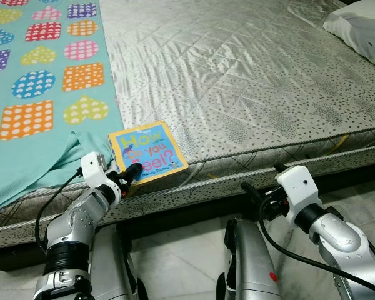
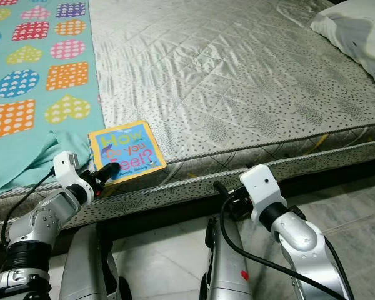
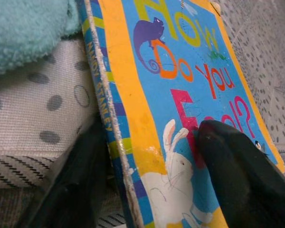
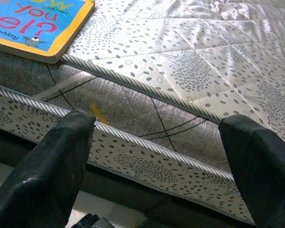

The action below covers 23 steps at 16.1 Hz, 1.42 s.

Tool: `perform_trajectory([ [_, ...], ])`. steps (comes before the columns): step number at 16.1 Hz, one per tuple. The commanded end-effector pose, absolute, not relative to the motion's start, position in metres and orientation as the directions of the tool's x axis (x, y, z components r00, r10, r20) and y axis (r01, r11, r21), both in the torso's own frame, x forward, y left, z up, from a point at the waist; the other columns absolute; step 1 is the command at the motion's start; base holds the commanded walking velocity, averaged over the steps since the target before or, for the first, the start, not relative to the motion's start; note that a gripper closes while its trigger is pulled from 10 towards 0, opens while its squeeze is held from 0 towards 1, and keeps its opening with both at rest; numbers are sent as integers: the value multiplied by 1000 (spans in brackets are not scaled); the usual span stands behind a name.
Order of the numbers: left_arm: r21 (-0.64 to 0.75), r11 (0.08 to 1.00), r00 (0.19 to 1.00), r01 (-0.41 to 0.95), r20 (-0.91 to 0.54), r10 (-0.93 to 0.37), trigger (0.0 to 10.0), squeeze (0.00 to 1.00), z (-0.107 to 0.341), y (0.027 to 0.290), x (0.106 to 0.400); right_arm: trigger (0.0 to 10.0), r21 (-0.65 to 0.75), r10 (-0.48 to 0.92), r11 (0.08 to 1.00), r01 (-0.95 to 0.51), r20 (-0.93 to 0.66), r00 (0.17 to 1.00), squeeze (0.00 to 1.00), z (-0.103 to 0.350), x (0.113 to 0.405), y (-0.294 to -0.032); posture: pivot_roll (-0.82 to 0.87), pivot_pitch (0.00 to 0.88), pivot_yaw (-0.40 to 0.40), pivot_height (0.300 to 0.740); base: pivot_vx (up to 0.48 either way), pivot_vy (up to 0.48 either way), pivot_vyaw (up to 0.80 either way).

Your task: Clean up the room

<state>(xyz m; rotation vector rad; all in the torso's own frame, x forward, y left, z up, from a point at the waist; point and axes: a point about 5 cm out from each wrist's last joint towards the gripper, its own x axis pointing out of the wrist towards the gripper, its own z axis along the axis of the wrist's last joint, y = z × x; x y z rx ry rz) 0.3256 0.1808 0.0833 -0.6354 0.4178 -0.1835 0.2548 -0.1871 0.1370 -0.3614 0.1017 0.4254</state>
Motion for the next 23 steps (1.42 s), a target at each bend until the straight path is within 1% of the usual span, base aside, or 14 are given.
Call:
perform_trajectory([
  [1,-667,743,848,59,-359,-390,0,0,70,159,319,10000,-330,385,845,-420,-169,907,0,137,256,-187,-124,155,-29,484,0,0,0],
  [2,-688,724,853,57,-343,-393,0,0,71,159,319,10000,-335,391,841,-426,-169,905,0,138,257,-186,-129,154,-35,484,0,0,0],
  [4,-698,714,855,54,-337,-394,0,0,71,160,319,10000,-337,392,840,-425,-166,905,0,139,258,-186,-138,152,-39,484,0,0,0],
  [7,-742,668,870,59,-290,-399,0,0,78,161,323,10000,-341,386,843,-417,-158,909,0,139,257,-184,-140,152,-32,484,0,0,0],
  [9,-747,662,876,63,-276,-395,0,0,81,161,326,10000,-342,383,843,-414,-157,910,0,138,257,-184,-139,150,-33,484,0,0,0],
  [11,-772,632,890,73,-235,-390,0,0,85,161,327,10000,-341,388,844,-414,-144,910,0,140,258,-183,-140,149,-33,484,0,0,0],
  [13,-790,606,895,96,-198,-399,0,0,90,160,328,10000,-298,443,839,-455,-110,890,0,148,257,-178,-136,146,-34,484,0,0,0],
  [15,-812,573,897,110,-166,-409,0,0,93,160,328,10000,-282,495,816,-504,-110,862,0,149,255,-173,-135,140,-36,484,0,0,0],
  [16,-812,573,897,110,-166,-409,0,0,93,160,328,10000,-282,495,816,-504,-110,862,0,149,255,-173,-135,140,-36,484,0,0,0],
  [17,-833,540,911,119,-124,-393,0,0,99,162,331,10000,-289,493,814,-504,-116,862,0,148,256,-172,-135,137,-36,484,0,0,0],
  [18,-842,527,922,115,-107,-373,0,0,101,164,333,10000,-293,488,816,-499,-116,865,0,148,257,-172,-135,137,-36,484,0,0,0],
  [20,-847,519,925,111,-102,-365,0,0,102,166,333,10000,-298,483,817,-495,-116,868,0,147,257,-172,-135,135,-36,484,0,0,0],
  [22,-834,536,923,131,-94,-372,0,0,105,164,332,10000,-304,469,823,-480,-111,876,0,148,257,-173,-135,133,-34,484,0,0,0],
  [23,-805,574,927,153,-85,-366,0,0,109,164,331,10000,-303,460,831,-467,-101,882,0,148,258,-173,-133,125,-32,484,0,0,0],
])
